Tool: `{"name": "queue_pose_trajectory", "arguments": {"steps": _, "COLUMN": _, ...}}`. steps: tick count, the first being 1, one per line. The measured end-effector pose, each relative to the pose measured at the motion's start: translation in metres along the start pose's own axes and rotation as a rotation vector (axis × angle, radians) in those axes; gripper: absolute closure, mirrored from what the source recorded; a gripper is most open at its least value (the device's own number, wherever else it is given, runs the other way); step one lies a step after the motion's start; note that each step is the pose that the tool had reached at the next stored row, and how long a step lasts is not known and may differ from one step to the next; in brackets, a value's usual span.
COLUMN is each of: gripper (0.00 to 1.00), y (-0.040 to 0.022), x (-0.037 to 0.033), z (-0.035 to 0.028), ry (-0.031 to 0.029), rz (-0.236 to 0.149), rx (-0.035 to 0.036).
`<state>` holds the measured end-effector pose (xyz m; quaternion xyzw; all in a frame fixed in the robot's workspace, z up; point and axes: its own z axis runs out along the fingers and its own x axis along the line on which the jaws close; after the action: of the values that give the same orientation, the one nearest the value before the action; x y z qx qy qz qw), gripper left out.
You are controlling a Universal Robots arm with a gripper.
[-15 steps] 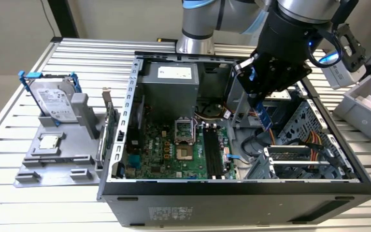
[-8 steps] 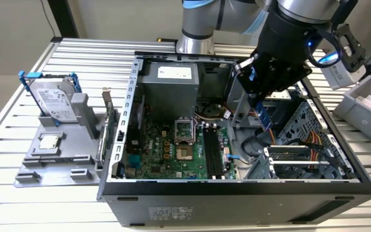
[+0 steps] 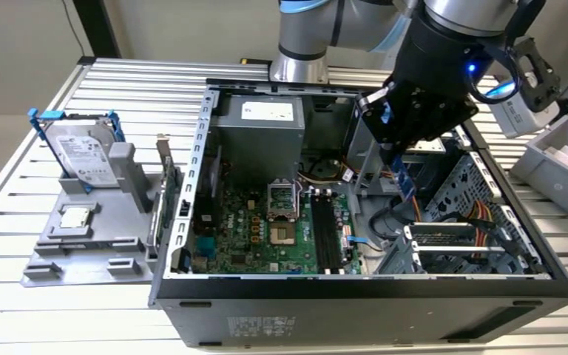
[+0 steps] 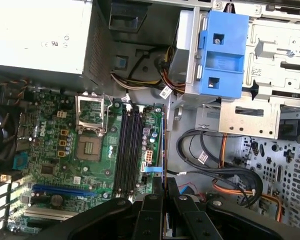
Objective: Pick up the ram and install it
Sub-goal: 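Insert the ram into the slot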
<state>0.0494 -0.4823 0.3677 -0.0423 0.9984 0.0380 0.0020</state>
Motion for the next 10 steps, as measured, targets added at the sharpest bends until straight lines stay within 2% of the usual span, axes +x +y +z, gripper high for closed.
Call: {"name": "queue_pose_trajectory", "arguments": {"steps": 10, "gripper": 1.0, "y": 0.0, "x": 0.0, "z": 0.0002, "ry": -0.0036, "rz": 0.053, "rx": 0.0003}}
